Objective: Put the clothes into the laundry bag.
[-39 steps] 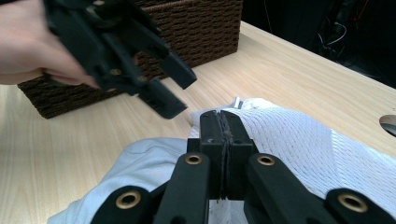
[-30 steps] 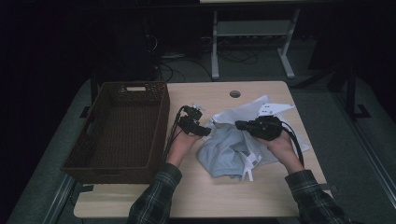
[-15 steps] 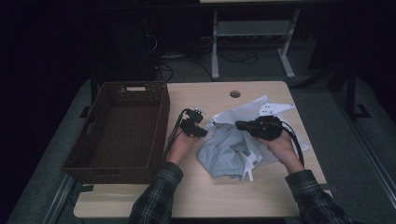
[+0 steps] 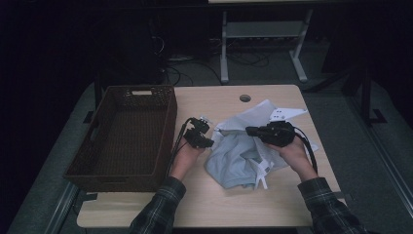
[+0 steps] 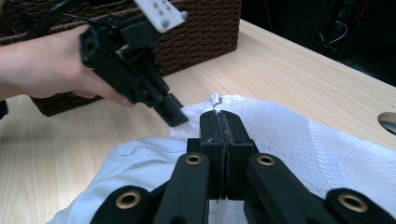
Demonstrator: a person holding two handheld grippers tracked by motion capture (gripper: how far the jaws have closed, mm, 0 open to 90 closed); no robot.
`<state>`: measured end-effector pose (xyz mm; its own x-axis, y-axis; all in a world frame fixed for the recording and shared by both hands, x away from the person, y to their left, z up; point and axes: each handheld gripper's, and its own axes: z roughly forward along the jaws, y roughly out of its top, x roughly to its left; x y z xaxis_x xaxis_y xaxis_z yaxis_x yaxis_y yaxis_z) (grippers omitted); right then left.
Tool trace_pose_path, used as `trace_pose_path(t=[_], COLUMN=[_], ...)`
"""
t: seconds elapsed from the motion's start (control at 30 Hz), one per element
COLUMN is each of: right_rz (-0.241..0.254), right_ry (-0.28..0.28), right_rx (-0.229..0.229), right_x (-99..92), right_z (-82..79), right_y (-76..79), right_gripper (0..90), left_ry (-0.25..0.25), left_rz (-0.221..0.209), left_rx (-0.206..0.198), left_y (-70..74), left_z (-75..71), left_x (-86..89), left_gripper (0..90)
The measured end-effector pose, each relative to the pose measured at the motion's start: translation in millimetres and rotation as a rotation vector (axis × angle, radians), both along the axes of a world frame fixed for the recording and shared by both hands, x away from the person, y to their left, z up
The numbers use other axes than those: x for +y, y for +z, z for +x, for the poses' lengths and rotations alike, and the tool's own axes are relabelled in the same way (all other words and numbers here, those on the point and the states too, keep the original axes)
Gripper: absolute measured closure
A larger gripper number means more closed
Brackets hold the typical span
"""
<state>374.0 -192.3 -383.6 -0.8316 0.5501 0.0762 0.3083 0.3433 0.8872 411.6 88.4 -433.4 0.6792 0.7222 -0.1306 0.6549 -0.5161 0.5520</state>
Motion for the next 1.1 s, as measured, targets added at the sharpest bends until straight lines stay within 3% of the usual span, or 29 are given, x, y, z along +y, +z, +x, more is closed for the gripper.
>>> trace_pose_path(t=[0.73,0.83,0.97,1.1], right_rz=[-0.013,-0.017,-0.015,-0.014], right_ry=[0.005,0.009,0.009,0.004], right_rx=[0.019,0.019,0.02,0.029], right_x=[-1.1,-0.4,-0.2,-1.4], right_z=[-2.9,-2.6,-3.1,-3.0], right_y=[-5.5,-6.4,-6.0,-6.8], right_gripper=[88.9,88.9,88.4,87.1], left_ry=[-0.04,-0.051,-0.111,-0.209], left_rz=[-0.045,-0.053,-0.078,-0.142], left_rx=[0.007,-0.013,-0.057,-0.021], left_y=[-0.7,3.5,15.8,15.5], left_z=[-59.5,-67.0,-83.1,-98.1], left_x=[19.9,19.3,12.3,-0.1], left_gripper=[87.5,74.9,56.4,42.2])
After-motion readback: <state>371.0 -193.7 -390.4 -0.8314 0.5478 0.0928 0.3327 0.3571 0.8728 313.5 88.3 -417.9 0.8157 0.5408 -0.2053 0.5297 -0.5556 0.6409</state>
